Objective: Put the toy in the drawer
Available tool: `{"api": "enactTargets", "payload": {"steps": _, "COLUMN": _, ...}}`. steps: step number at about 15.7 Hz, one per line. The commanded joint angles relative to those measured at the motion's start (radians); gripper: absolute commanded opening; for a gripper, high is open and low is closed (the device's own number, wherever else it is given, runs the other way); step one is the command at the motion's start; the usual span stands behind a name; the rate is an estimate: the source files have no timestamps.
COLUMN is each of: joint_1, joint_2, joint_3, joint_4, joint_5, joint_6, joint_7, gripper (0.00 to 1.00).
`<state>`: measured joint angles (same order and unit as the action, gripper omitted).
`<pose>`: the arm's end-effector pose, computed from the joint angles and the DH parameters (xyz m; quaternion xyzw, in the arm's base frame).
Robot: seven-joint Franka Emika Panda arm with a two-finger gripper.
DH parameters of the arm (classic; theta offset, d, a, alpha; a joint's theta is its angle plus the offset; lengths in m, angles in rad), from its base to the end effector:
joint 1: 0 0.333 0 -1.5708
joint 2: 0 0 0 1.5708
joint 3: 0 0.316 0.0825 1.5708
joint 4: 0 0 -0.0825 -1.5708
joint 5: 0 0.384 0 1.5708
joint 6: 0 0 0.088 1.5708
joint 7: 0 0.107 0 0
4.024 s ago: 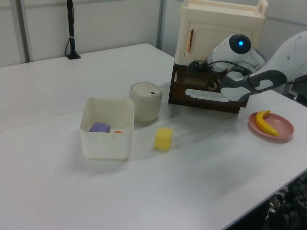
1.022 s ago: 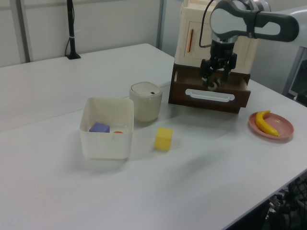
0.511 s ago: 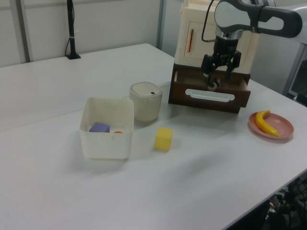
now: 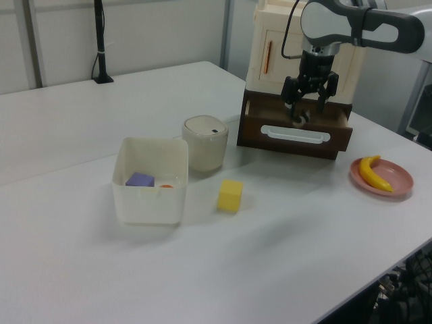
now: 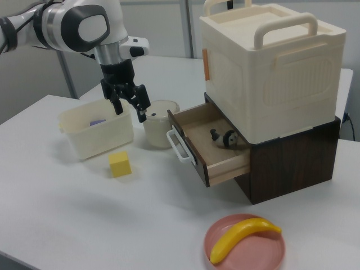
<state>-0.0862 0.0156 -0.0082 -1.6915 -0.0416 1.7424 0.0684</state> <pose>0.5679 -0.0575 0.5735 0.9966 -0.0781 0.0174 0.0208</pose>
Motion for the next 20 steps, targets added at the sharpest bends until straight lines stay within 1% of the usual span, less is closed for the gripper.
{"api": "enactTargets", "payload": {"steps": 1, "joint_1": 0.006, "joint_2": -0.002, "joint_3": 0.001, "joint_4": 0.009, "joint_5": 0.019, "joint_6": -0.027, "joint_7": 0.024, "gripper": 1.00}}
{"api": "enactTargets", "payload": {"steps": 5, "joint_1": 0.006, "joint_2": -0.006, "joint_3": -0.004, "joint_4": 0.013, "joint_5": 0.017, "joint_6": -0.029, "joint_7": 0.037, "gripper": 1.00}}
{"api": "enactTargets", "payload": {"steps": 7, "joint_1": 0.006, "joint_2": -0.006, "joint_3": -0.007, "joint_4": 0.032, "joint_5": 0.019, "joint_6": -0.034, "joint_7": 0.041, "gripper": 1.00}}
{"api": "enactTargets", "payload": {"steps": 12, "joint_1": 0.006, "joint_2": 0.004, "joint_3": -0.004, "joint_4": 0.032, "joint_5": 0.012, "joint_6": -0.027, "joint_7": 0.037, "gripper": 1.00}}
{"api": "enactTargets", "payload": {"steps": 14, "joint_1": 0.006, "joint_2": 0.004, "joint_3": -0.001, "joint_4": 0.035, "joint_5": 0.014, "joint_6": -0.050, "joint_7": 0.048, "gripper": 1.00}}
{"api": "enactTargets", "payload": {"steps": 16, "joint_1": 0.005, "joint_2": 0.010, "joint_3": 0.001, "joint_4": 0.058, "joint_5": 0.023, "joint_6": -0.081, "joint_7": 0.050, "gripper": 1.00}}
{"api": "enactTargets", "payload": {"steps": 20, "joint_1": 0.002, "joint_2": 0.015, "joint_3": -0.003, "joint_4": 0.061, "joint_5": 0.022, "joint_6": -0.072, "joint_7": 0.048, "gripper": 1.00}}
